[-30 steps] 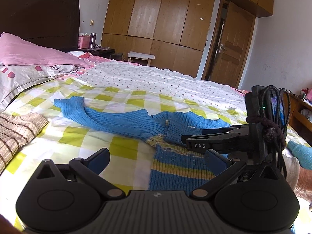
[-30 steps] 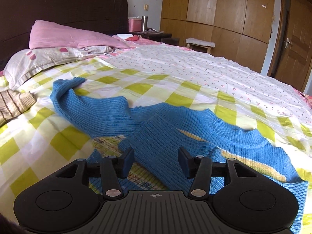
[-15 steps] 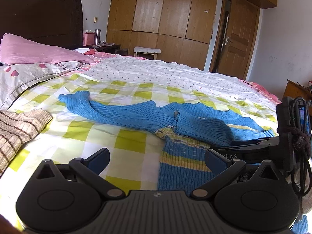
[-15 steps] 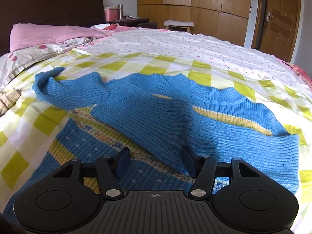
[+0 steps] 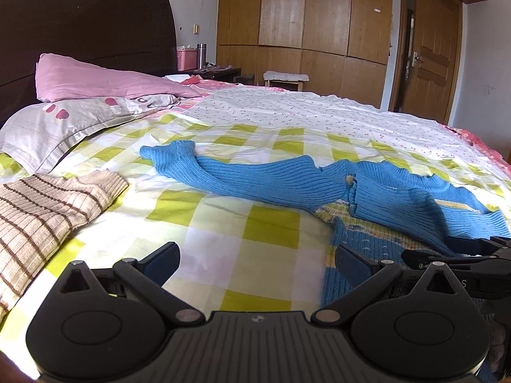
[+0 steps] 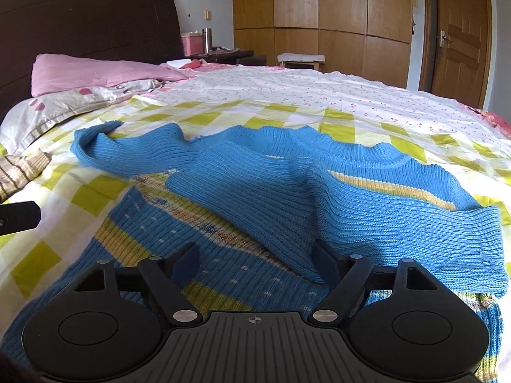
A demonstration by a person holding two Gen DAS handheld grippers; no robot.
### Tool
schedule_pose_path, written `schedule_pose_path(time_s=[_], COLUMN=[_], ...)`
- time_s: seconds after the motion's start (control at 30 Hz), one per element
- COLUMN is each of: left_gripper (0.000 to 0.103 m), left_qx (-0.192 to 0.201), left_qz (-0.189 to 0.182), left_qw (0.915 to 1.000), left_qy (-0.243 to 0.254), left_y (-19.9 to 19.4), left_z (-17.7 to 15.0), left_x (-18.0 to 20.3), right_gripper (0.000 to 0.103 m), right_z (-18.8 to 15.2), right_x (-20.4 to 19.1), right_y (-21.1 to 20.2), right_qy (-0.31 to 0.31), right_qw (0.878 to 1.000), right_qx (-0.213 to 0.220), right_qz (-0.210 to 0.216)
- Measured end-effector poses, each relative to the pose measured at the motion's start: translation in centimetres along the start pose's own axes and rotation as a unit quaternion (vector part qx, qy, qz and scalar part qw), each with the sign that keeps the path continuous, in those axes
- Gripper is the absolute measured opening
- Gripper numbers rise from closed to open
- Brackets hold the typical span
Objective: Fold small clothes
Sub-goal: 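Grasp the other sleeve with the left gripper and fold it across the body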
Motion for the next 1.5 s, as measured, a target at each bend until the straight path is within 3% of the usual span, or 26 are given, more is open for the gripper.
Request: schedule_pose_path(time_s=[0.33,0.77,1.13,1.33,1.5], left_gripper=[0.103,0.103,0.102,0.084,0.067], left_qx=[-0.005,0.004,0.030,0.019,-0.014], left_qz=[0.024,0.051,0.117,0.138,0.153], left_qw=[0.9997,0.9984,0.9919,0.9901,0.9882], left_qy=[-0.002,0.025,0.041,0.019,0.005], left_y=[0.8,1.5,6.1,9.9,13.5], left_z=[0.0,0.9,7.3,11.0,11.9], left_x=[-0.1,0.4,-2.4,-4.3,-4.8], right_gripper=[0.091,0.094,0.095,0.096,0.097], right_z=[-0.2,-0.4,-0.5,-0.6,-0.6], right_x=[-0.5,-0.8,-0.5,-0.3,-0.3], right_y=[0.2,0.3,0.2,0.2,0.2], right_qy=[-0.008,-0.012,-0.003,0.005,0.006], right_qw=[1.000,1.000,1.000,1.000,1.000], right_qx=[0.000,0.001,0.011,0.016,0.016], right_qz=[0.006,0.007,0.013,0.021,0.023])
Point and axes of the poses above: each gripper's, at about its wrist camera, not at the fingertips, and y roughly the way its jaws point, x to its right, z to its top, the point moved 5 cm from there along y, roughly the way its jaws point, and after that the axes turned 8 degrees about -y, right-handed, at the moved point
